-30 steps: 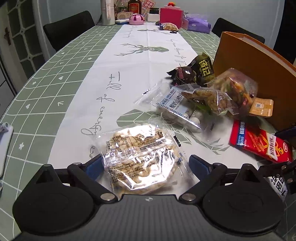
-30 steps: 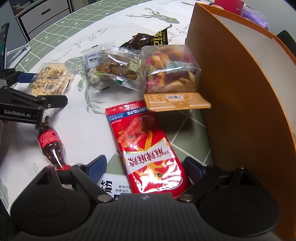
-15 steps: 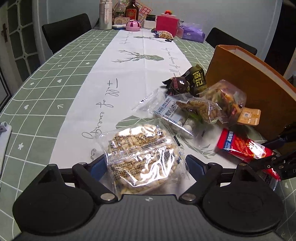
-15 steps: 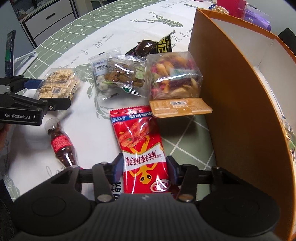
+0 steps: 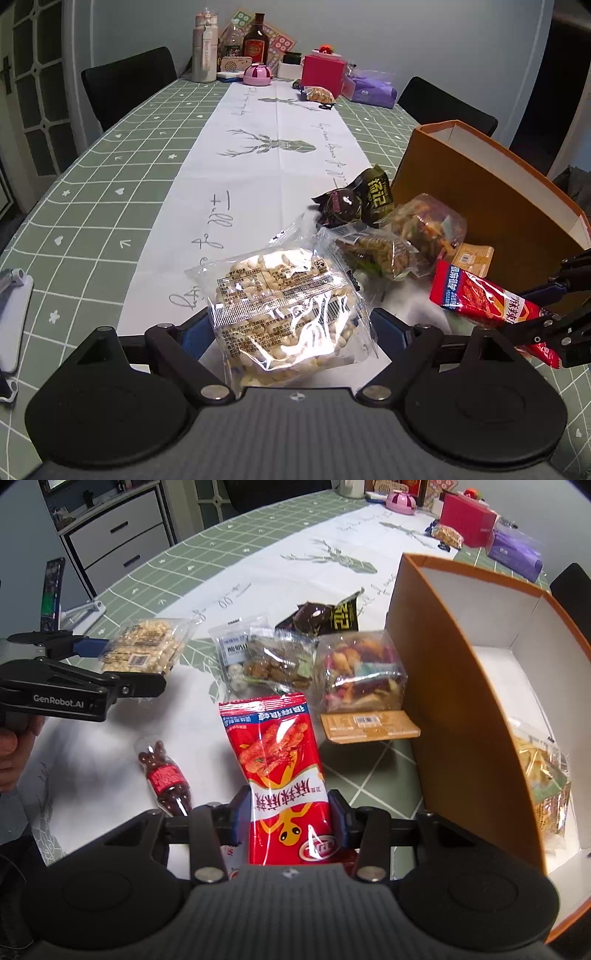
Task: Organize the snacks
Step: 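Carry the peanut pack and red packet with both tools over the box, then open both tools to drop the peanut pack and red packet into the box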
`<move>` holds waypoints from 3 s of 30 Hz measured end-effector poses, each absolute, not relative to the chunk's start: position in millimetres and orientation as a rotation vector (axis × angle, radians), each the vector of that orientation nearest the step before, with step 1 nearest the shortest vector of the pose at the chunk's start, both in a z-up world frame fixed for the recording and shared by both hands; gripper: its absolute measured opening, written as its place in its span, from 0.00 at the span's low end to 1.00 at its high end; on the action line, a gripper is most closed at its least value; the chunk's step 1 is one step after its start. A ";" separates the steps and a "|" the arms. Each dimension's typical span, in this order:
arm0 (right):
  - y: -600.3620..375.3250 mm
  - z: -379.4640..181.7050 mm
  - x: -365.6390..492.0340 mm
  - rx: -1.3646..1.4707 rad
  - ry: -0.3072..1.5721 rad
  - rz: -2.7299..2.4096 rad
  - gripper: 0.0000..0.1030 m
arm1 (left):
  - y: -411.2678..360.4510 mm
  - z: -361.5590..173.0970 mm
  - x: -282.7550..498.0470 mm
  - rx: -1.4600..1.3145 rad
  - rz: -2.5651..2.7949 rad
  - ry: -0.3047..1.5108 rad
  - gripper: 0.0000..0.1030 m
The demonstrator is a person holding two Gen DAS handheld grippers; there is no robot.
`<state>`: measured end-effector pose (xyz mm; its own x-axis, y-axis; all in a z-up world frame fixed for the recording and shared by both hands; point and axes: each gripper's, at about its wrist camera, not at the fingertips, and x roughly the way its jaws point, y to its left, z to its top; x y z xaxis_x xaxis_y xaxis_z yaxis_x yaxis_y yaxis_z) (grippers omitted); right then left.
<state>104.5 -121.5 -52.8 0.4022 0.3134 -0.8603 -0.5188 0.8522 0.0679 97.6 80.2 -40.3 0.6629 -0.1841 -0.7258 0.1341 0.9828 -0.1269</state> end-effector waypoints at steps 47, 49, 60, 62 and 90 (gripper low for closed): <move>-309.2 51.5 161.7 0.221 0.748 0.095 0.41 | -120.9 57.3 186.8 0.205 -0.695 0.729 1.00; -314.4 44.8 165.7 0.231 0.760 0.081 0.41 | -131.0 52.0 189.1 0.220 -0.716 0.743 1.00; -333.4 19.1 185.1 0.286 0.803 0.033 0.41 | -179.3 14.7 193.1 0.347 -0.827 0.855 0.87; -334.0 14.8 186.7 0.283 0.817 0.031 0.41 | -183.0 10.2 191.2 0.375 -0.839 0.858 0.87; -323.3 -37.1 206.5 0.068 0.985 -0.035 0.52 | -212.9 -20.7 203.7 0.296 -0.996 1.092 0.92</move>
<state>206.5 -323.3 -37.1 0.5524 0.0010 -0.8336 0.0610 0.9973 0.0416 203.7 -212.9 -20.7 0.0997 -0.5259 -0.8447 0.7925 0.5553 -0.2521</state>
